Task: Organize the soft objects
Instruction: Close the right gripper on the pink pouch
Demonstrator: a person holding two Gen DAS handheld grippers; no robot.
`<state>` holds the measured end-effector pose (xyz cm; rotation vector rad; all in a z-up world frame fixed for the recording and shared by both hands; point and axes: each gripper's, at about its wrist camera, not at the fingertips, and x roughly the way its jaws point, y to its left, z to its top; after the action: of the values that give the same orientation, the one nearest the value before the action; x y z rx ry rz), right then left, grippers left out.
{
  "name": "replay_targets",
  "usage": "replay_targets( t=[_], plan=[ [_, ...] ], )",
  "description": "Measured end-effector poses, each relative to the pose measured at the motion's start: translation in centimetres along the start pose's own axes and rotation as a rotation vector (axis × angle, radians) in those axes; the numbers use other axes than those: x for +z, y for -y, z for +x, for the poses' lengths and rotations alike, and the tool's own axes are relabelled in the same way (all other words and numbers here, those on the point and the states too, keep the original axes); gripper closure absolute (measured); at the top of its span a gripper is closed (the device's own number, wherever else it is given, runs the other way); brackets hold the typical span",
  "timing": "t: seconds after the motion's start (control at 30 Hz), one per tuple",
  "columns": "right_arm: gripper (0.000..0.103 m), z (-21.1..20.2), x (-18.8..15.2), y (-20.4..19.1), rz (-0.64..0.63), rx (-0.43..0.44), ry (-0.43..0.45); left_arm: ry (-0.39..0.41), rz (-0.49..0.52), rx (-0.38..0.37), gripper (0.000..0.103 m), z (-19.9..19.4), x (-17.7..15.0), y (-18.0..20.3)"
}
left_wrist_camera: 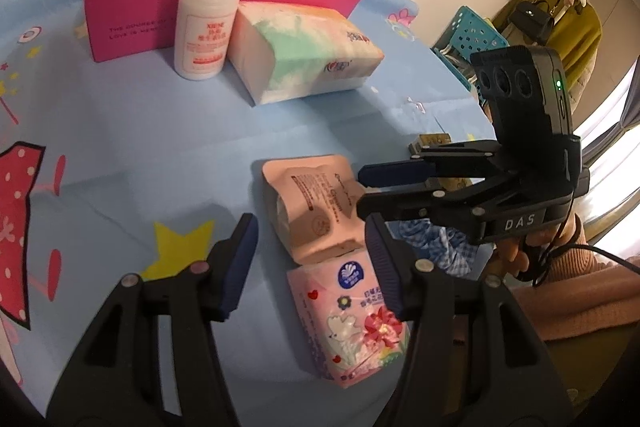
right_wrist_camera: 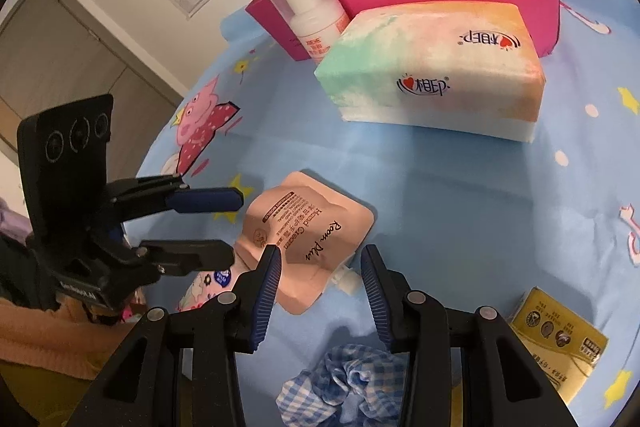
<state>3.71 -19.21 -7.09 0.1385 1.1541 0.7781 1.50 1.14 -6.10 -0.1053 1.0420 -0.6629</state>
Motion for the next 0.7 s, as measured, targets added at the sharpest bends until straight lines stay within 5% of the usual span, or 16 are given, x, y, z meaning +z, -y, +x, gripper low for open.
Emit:
replay_targets(
  t=[0.07, 0.4, 0.7],
  plan=[
    [0.06, 0.1, 0.0, -0.2, -0.001, -0.002, 0.009, -0.014, 0.006, -0.009, 0.066, 0.7, 0.2, 0.3],
    [0.061, -0.4, 0.0, 0.6, 0.059, 0.054, 0.05, -0.041, -0.035, -0.035, 0.081, 1.8, 0.0, -0.9],
    [0.062, 0.4, 0.2, -0.2, 0.018, 0.067, 0.044, -0.022, -0.077, -0.09, 0.081, 1.8, -0.7, -2.0]
  ],
)
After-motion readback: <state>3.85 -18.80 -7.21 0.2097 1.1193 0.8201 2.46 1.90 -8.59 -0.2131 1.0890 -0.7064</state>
